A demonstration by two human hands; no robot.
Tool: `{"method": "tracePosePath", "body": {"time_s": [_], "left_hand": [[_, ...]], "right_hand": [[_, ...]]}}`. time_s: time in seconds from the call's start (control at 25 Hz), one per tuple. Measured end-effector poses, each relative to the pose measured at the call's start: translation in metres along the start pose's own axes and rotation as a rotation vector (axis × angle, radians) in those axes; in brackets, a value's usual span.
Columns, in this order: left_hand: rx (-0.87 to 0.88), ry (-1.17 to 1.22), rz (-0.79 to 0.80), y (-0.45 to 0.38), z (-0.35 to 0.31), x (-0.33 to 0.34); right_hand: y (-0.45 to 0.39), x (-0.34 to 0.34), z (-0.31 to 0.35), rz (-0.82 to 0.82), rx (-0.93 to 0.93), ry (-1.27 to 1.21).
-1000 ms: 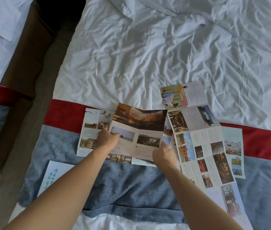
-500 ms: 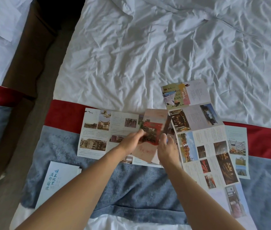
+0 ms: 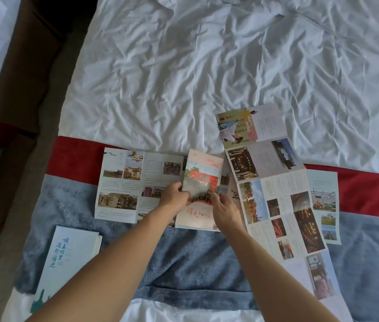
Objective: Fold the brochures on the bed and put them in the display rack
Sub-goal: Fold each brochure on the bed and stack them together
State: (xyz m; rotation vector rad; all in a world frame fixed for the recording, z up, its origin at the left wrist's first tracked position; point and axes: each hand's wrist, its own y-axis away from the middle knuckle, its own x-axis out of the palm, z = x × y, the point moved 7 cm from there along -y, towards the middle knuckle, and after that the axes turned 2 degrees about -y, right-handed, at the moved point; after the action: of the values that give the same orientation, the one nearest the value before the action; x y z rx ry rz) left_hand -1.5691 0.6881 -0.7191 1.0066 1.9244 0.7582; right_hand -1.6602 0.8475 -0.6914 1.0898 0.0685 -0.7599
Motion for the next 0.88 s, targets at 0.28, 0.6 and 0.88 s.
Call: {"method": "tracePosePath", "body": {"time_s": [0.28, 0.6, 0.88], "left_hand": [[-0.037, 0.125, -0.115, 0.006, 0.002, -0.066], [0.023, 0.208, 0.015, 0.018, 0.012, -0.061], [0.085, -0.019, -0.017, 0.019, 0.019, -0.036]], "right_hand": [[0.010, -0.004, 0.026, -0.073, -0.093, 0.064], [0.022, 0.036, 0.055, 0.079, -0.050, -0.464], [0.018, 0.018, 0.026, -0.045, 0.011, -0.178]]}}
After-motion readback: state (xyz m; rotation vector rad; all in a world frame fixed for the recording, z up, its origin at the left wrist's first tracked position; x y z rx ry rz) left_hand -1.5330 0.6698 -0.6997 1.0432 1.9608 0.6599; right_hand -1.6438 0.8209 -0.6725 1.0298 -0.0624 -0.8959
